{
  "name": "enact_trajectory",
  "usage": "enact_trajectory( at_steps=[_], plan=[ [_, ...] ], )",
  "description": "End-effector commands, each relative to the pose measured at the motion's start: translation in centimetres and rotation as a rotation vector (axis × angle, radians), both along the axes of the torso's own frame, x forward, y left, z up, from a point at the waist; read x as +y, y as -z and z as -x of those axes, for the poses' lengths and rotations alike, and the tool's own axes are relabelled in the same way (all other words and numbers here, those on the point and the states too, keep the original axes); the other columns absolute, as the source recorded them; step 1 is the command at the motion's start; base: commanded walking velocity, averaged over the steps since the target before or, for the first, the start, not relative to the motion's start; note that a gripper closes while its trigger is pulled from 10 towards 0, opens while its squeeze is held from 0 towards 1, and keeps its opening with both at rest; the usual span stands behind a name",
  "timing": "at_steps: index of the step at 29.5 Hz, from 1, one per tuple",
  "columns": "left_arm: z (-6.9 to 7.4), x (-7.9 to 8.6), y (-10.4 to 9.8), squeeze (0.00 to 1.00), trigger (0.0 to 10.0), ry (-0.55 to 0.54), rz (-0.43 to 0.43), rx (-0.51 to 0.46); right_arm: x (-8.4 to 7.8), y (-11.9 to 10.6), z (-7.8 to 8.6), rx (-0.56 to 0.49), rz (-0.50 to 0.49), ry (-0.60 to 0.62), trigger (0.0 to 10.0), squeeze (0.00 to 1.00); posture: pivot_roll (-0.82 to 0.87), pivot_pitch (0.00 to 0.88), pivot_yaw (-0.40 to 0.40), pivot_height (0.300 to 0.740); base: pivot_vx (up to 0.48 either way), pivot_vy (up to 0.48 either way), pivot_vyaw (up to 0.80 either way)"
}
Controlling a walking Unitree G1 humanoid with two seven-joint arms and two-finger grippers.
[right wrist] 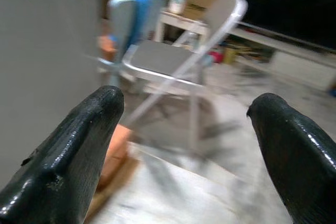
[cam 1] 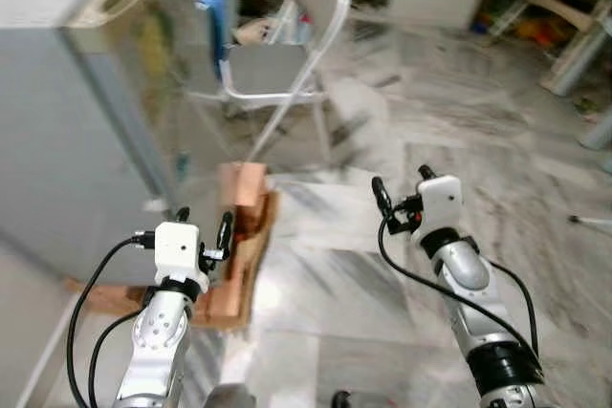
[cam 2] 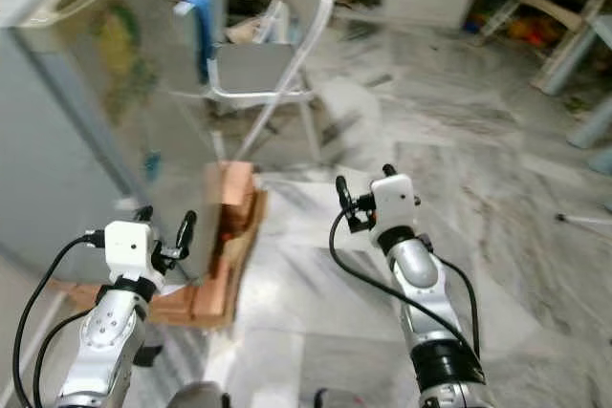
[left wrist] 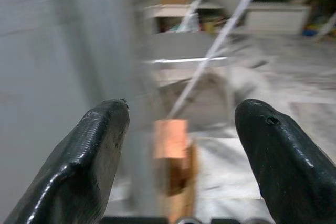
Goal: Restocking fridge
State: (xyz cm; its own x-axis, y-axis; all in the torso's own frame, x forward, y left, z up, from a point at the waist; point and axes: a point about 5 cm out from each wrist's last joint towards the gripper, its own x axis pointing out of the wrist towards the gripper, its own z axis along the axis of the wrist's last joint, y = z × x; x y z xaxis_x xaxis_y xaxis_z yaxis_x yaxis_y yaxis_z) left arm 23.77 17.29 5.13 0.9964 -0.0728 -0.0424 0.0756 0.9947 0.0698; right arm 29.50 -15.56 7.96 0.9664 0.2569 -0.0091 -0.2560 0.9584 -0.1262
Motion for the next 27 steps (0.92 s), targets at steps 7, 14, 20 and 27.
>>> enact_trajectory(
  at_steps=[7,14,20,27],
  plan=[
    [0.1,-0.1,0.0,0.00,10.0,0.005,0.004,0.000,-0.2,0.1,0.1,0.004,0.007,-0.001,10.0,0.00,0.10,0.043,-0.027,0.740,0.000,0.257,0.00],
    [0.2,-0.2,0.1,0.00,10.0,0.018,0.004,0.004,0.0,0.2,0.1,0.018,0.009,-0.004,10.0,0.00,0.10,0.044,-0.031,0.740,0.000,0.000,0.00],
    [-0.1,-0.3,0.8,0.00,10.0,0.058,0.003,0.045,0.1,0.3,0.1,0.026,0.007,-0.014,10.0,0.00,0.10,0.050,-0.040,0.740,0.000,0.000,-0.80],
    [-2.3,1.5,-0.1,0.00,10.0,-0.004,-0.050,0.015,0.0,0.2,0.2,0.024,0.009,-0.016,10.0,0.00,0.08,0.053,-0.037,0.740,0.000,0.000,-0.11]
  ],
)
